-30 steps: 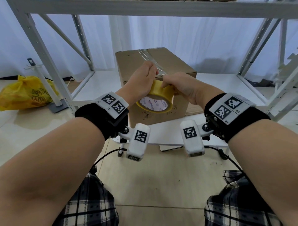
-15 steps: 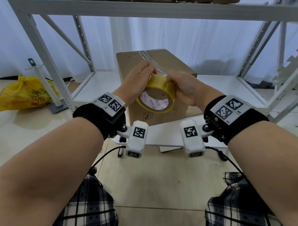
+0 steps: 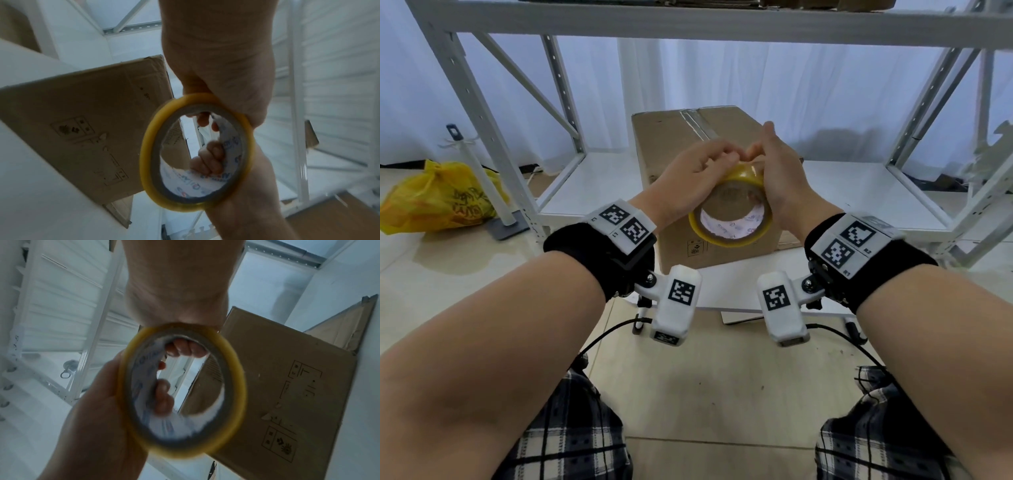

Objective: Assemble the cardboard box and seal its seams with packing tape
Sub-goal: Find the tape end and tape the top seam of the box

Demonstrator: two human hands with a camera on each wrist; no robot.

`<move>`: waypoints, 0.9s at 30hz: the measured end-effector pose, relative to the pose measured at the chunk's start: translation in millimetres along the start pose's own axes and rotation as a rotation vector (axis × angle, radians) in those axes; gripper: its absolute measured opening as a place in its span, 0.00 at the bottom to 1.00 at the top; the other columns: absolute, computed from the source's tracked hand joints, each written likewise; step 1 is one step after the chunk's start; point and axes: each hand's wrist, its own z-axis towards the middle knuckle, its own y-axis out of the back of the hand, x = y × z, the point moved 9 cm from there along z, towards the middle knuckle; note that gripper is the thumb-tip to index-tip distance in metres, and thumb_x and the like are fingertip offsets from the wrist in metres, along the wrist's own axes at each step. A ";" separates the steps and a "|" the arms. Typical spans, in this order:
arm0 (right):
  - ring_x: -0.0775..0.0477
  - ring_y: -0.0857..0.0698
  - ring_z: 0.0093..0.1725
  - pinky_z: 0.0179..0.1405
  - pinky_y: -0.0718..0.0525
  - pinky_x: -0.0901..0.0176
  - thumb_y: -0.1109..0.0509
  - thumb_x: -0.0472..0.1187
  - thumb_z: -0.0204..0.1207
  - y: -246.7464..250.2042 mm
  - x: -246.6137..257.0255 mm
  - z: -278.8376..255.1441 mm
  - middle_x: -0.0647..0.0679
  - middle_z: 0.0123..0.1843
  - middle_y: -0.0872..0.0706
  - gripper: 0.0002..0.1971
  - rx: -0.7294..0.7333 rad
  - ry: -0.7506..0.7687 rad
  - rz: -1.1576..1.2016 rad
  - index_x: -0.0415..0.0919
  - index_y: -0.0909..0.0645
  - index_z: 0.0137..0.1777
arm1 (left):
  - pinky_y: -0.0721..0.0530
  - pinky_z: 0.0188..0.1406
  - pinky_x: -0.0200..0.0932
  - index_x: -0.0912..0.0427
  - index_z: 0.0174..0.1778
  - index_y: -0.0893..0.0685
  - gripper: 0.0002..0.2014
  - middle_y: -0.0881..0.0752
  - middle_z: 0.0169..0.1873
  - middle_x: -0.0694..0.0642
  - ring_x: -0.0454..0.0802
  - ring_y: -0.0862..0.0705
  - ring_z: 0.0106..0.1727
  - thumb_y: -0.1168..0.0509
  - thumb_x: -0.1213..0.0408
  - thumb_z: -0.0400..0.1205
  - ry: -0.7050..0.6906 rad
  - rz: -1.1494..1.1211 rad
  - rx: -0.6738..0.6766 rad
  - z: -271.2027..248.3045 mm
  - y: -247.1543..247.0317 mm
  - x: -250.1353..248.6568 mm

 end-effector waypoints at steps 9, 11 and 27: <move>0.49 0.27 0.19 0.22 0.24 0.62 0.54 0.67 0.82 -7.4 -20.9 5.9 0.47 0.23 0.28 0.30 0.054 -0.189 0.219 0.41 0.26 0.39 | 0.24 0.21 0.35 0.52 0.42 0.25 0.08 0.23 0.33 0.60 0.47 0.25 0.25 0.46 0.65 0.85 0.065 -0.025 -0.013 1.1 -3.9 8.9; 0.49 0.27 0.20 0.22 0.22 0.62 0.50 0.64 0.83 -6.6 -15.5 4.1 0.47 0.22 0.27 0.27 0.071 -0.168 0.304 0.40 0.27 0.42 | 0.27 0.18 0.35 0.53 0.40 0.26 0.09 0.26 0.28 0.57 0.45 0.27 0.21 0.46 0.67 0.84 0.088 -0.102 -0.075 2.9 1.0 12.7; 0.54 0.28 0.21 0.27 0.25 0.61 0.42 0.49 0.84 4.6 -2.7 5.4 0.50 0.22 0.26 0.22 -0.034 0.041 0.008 0.44 0.26 0.28 | 0.17 0.40 0.34 0.55 0.62 0.19 0.12 0.16 0.48 0.50 0.43 0.16 0.44 0.44 0.58 0.87 0.037 -0.007 0.004 5.5 -0.4 8.0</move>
